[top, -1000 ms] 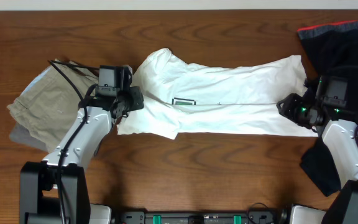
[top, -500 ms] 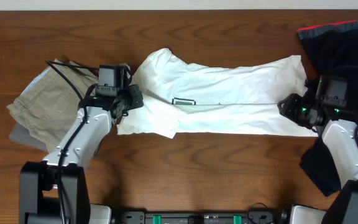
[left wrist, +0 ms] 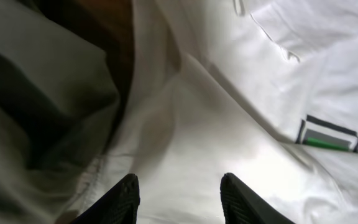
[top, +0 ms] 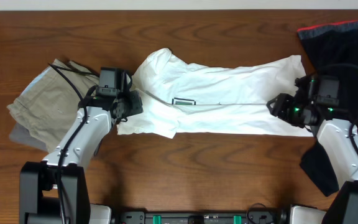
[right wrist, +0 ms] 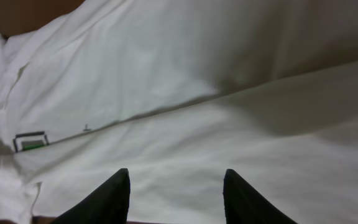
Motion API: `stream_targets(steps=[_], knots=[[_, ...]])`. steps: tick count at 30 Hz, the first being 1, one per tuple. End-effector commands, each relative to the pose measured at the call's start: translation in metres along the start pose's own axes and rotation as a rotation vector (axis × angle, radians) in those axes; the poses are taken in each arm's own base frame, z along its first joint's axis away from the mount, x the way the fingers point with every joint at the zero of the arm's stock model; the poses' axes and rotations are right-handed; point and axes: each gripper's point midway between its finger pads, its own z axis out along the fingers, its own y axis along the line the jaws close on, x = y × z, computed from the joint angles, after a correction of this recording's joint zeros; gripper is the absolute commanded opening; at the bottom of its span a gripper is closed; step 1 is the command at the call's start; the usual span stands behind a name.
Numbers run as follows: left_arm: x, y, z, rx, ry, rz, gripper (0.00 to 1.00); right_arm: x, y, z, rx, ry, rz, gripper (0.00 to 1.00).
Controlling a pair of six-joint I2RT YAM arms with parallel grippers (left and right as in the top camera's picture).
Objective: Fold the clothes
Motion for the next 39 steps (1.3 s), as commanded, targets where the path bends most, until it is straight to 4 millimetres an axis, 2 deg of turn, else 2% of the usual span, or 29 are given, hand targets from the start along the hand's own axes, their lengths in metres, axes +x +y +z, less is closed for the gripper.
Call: stream_targets(steps=[1,6,12,17,22,26,32,36,39], knots=[[0.007,-0.029,-0.005,0.126,0.038,0.088,0.45,0.001,0.012,0.001,-0.031,0.007,-0.047,0.48],[0.038,-0.063,-0.001,0.147,0.098,0.322,0.45,-0.004,0.008,0.001,-0.001,-0.013,-0.048,0.48],[0.058,-0.092,0.002,0.102,0.079,0.554,0.44,-0.003,0.007,0.001,0.0,-0.012,-0.048,0.48],[0.055,-0.096,0.005,0.009,0.021,0.682,0.44,-0.003,0.008,0.001,-0.001,-0.012,-0.047,0.48],[0.05,-0.1,0.017,0.012,0.001,0.731,0.46,-0.002,0.007,0.001,0.002,-0.006,-0.045,0.48],[0.051,-0.11,0.026,0.03,-0.014,0.749,0.47,-0.002,0.007,0.001,0.002,-0.005,-0.045,0.48],[0.06,-0.13,0.032,0.046,0.01,0.793,0.49,-0.001,0.007,0.001,0.003,-0.003,-0.044,0.47],[0.055,-0.133,0.04,0.026,0.035,0.798,0.52,-0.001,0.007,0.001,0.002,-0.003,-0.044,0.47],[0.059,-0.134,0.049,0.013,0.08,0.836,0.51,-0.001,0.007,0.001,0.003,-0.002,-0.043,0.47]])
